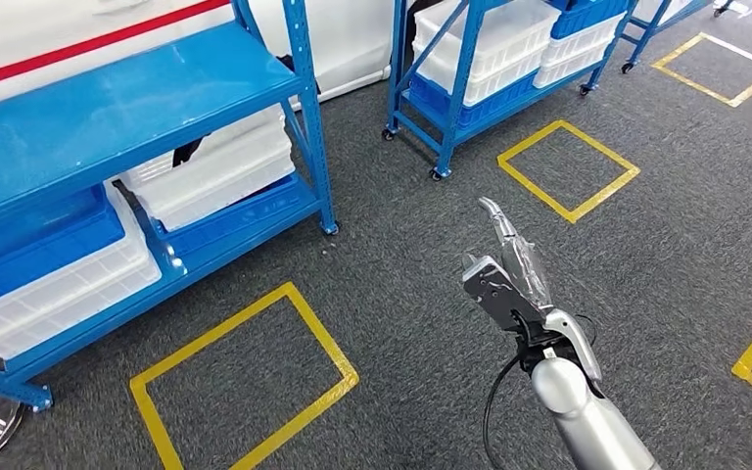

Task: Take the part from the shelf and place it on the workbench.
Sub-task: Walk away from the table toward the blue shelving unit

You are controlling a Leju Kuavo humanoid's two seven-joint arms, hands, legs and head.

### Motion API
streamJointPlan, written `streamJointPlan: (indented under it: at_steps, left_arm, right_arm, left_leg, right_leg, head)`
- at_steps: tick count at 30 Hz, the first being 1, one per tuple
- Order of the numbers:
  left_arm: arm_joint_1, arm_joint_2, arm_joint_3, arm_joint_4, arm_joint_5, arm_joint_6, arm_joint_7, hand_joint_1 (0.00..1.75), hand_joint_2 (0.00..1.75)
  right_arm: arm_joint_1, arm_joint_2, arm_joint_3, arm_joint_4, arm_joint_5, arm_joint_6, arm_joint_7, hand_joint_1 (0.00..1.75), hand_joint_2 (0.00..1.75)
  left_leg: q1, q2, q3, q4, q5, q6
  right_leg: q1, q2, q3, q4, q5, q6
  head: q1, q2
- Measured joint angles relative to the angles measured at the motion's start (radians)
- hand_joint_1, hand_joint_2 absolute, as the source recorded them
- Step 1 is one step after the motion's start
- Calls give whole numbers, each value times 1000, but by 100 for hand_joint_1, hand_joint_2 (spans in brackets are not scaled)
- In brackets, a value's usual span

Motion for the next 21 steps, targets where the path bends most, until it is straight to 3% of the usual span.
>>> streamJointPlan:
  at_steps: [1, 3, 5, 6, 7, 8, 11, 14, 17, 18, 19, 21]
  left_arm:
    - [2, 0, 0, 0, 0, 0, 0, 0, 0]
    - [3, 0, 0, 0, 0, 1, 0, 0, 0]
    - [-1, 0, 0, 0, 0, 1, 0, 0, 0]
    - [-3, 0, 0, 0, 0, 1, 0, 0, 0]
    - [-4, -1, 0, 0, 0, 1, 1, 0, 0]
    - [-3, -1, 0, 0, -1, 1, 2, 0, 0]
    - [-1, -1, 0, 0, -1, 1, 3, 0, 0]
    - [-1, -1, 0, 0, -1, 1, 3, 0, 0]
    - [-2, -1, 0, 0, -1, 1, 3, 0, 0]
    - [-2, -1, 0, 0, -1, 1, 4, 0, 0]
    - [-1, -1, -1, 0, -1, 1, 4, 0, 0]
    - [0, -1, -1, 0, -3, 1, 6, 0, 0]
  right_arm:
    - [1, 0, 1, -1, 0, 0, 0, 0, 0]
    - [2, 0, 3, -3, 0, -1, -1, 0, 0]
    - [8, 0, 4, -4, 0, -3, 0, 0, 0]
    - [13, -1, 4, -3, 0, -4, 0, 0, 0]
    - [18, -1, 4, -3, 0, -4, 0, 0, 0]
    - [22, -1, 4, -2, 0, -5, 0, 0, 0]
    - [23, -1, 4, -2, 0, -5, 0, 0, 0]
    - [23, -1, 4, -2, 0, -5, 0, 0, 0]
    - [23, -1, 4, -2, 0, -5, 0, 0, 0]
    - [23, -1, 4, -2, 0, -5, 0, 0, 0]
    - [22, -1, 4, -3, 0, -5, 0, 0, 0]
    - [22, 0, 4, -3, 2, -4, 0, 0, 0]
  left_leg:
    - [3, -12, 3, -7, 4, 4]
    - [10, -35, 13, -23, 12, 13]
    - [13, -59, 15, -28, 16, 17]
    - [13, -72, 14, -28, 16, 18]
    - [13, -86, 14, -27, 16, 19]
    - [13, -100, 15, -26, 16, 18]
    - [14, -127, 18, -22, 14, 15]
    - [14, -130, 18, -21, 13, 15]
    - [15, -153, 12, -11, 9, 5]
    - [15, -161, 6, -5, 6, -3]
    - [13, -152, -3, 8, -2, -12]
    - [13, -106, -44, 85, -47, -28]
  right_leg:
    - [0, -7, 5, -3, -3, 5]
    - [-3, 26, -3, 30, -31, 15]
    - [-7, 88, -58, 143, -88, 20]
    - [-7, 106, -94, 206, -111, 20]
    - [-8, 115, -120, 248, -117, 20]
    - [-8, 120, -131, 255, -104, 20]
    - [-9, 126, -104, 172, -28, 18]
    - [-9, 127, -96, 153, -16, 18]
    - [-13, 165, -54, 54, 23, 15]
    - [-14, 170, -39, 19, 34, 7]
    - [-15, 164, -35, 11, 30, -2]
    - [-13, 131, -32, 6, 31, -21]
  head:
    - [0, 0]
    - [2, 0]
    - [4, 0]
    - [4, 0]
    - [4, 0]
    - [4, 0]
    - [4, 0]
    - [4, 0]
    - [4, 0]
    - [4, 0]
    - [3, 0]
    - [0, 0]
